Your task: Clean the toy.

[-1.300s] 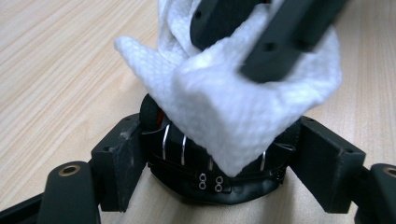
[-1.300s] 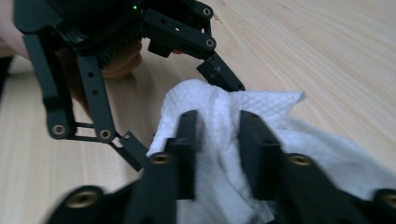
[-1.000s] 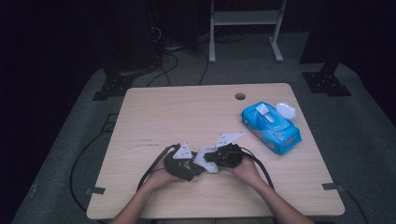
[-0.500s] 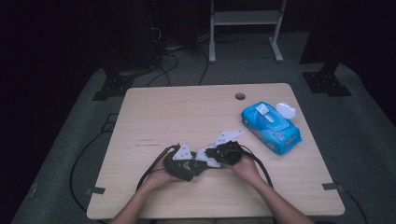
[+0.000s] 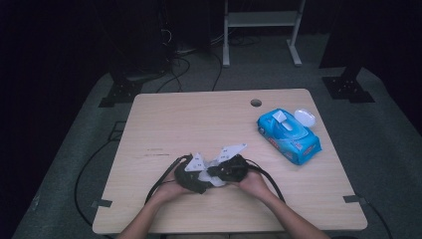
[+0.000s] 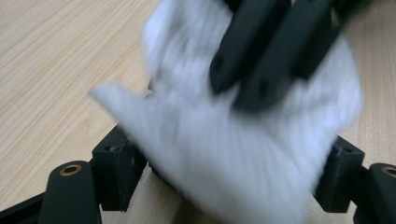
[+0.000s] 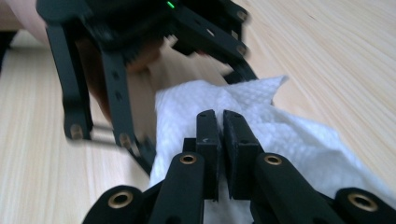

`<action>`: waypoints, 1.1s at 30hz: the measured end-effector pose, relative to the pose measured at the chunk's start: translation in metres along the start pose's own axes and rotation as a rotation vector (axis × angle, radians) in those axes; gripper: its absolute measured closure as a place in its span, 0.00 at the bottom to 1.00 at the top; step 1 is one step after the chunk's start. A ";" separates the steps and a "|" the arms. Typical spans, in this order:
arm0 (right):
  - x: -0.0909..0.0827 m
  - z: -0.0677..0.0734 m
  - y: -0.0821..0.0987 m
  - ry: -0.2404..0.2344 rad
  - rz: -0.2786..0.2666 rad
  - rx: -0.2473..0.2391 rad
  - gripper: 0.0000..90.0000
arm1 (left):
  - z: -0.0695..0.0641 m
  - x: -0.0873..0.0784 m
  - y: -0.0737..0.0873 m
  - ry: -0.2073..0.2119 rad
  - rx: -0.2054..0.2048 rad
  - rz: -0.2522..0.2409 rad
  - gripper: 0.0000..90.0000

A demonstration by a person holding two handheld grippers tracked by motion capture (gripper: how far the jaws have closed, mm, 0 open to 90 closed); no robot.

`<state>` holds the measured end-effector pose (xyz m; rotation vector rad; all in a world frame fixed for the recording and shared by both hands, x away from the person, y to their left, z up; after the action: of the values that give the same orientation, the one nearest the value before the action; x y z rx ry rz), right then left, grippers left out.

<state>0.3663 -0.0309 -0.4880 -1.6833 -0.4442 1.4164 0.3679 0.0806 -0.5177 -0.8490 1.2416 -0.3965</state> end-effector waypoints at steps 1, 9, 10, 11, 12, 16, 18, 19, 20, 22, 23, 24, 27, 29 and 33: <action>-0.007 -0.004 0.004 0.014 -0.001 0.008 0.94 | 0.000 0.000 0.000 -0.001 0.003 0.002 0.26; -0.050 -0.031 0.041 0.124 0.000 0.085 0.94 | -0.001 0.001 -0.001 -0.017 0.030 0.008 0.27; -0.051 -0.030 0.041 0.129 -0.003 0.086 0.94 | -0.001 0.002 -0.001 -0.019 0.027 0.013 0.27; -0.047 -0.024 0.038 0.113 -0.007 0.079 0.94 | -0.001 0.002 -0.001 -0.015 0.023 0.014 0.27; -0.047 -0.024 0.038 0.113 -0.007 0.079 0.94 | -0.001 0.002 -0.001 -0.014 0.017 0.012 0.27; -0.019 0.004 0.017 0.030 -0.018 0.033 0.94 | -0.001 0.002 0.000 -0.008 0.010 0.006 0.27; -0.016 0.008 0.015 0.022 -0.019 0.020 0.94 | -0.001 0.002 0.000 -0.006 0.006 0.002 0.27; -0.014 0.010 0.013 0.021 -0.010 0.007 0.94 | -0.001 0.001 0.000 -0.007 0.006 0.001 0.27; -0.018 0.005 0.014 0.035 0.000 0.006 0.94 | -0.001 0.001 0.000 -0.009 0.009 0.001 0.27; -0.028 -0.008 0.021 0.083 0.011 0.020 0.94 | -0.001 0.001 0.000 -0.013 0.019 0.003 0.27; -0.035 -0.017 0.027 0.110 0.016 0.031 0.94 | -0.001 0.001 0.000 -0.013 0.019 0.003 0.27; -0.035 -0.017 0.027 0.110 0.016 0.031 0.94 | -0.001 0.001 0.000 -0.013 0.021 0.003 0.27; -0.059 -0.042 0.045 0.192 0.020 0.090 0.94 | -0.001 0.000 -0.001 -0.014 0.027 0.000 0.27; -0.072 -0.056 0.060 0.227 0.027 0.140 0.94 | -0.001 -0.001 -0.002 -0.017 0.028 -0.008 0.27; -0.075 -0.062 0.068 0.237 0.038 0.174 0.94 | -0.001 -0.001 -0.002 -0.014 0.027 -0.008 0.27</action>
<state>0.3846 -0.1478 -0.4972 -1.6971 -0.1530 1.2257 0.3672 0.0792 -0.5155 -0.8327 1.2180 -0.4128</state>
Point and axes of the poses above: each handheld gripper's, and its own axes: x roughly forward along the jaws, y roughly out of its underside, z roughly to its left, the point moved 6 cm from there along x, roughly forward along the jaws, and after that the axes turned 2 degrees about y, right-handed, at the moved point
